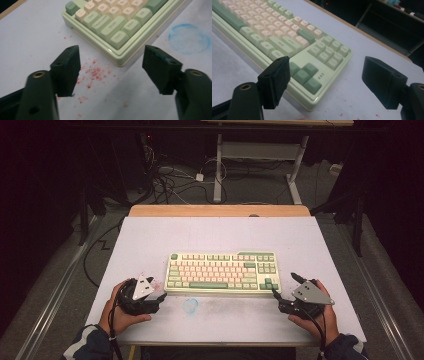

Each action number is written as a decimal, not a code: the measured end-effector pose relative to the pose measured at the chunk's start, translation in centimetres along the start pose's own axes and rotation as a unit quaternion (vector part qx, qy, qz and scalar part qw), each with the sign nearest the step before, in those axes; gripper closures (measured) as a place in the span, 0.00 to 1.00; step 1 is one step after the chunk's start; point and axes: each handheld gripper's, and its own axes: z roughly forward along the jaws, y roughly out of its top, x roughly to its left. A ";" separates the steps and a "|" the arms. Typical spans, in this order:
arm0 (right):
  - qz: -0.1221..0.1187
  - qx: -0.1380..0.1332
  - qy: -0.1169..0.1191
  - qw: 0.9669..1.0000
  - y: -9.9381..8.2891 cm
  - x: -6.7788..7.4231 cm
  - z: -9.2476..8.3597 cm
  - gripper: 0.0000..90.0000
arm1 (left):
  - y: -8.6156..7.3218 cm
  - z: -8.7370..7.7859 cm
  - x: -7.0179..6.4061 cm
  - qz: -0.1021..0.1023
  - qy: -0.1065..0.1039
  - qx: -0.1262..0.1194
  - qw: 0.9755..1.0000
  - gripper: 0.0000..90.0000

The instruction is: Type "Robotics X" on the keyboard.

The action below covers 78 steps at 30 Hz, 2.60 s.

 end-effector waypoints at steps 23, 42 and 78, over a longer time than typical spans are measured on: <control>-0.012 0.011 0.013 1.000 0.0 0.6 0.4 0.26 | 4.7 5.4 -3.3 0.012 -0.065 0.042 0.997 0.97; -0.020 0.018 0.021 0.999 -0.1 0.9 0.7 0.26 | 5.4 10.6 -6.5 0.049 -0.082 0.077 0.992 0.98; -0.029 0.029 0.040 0.998 -0.2 1.1 0.9 0.27 | 4.7 14.0 -6.6 0.060 -0.057 0.099 0.992 0.97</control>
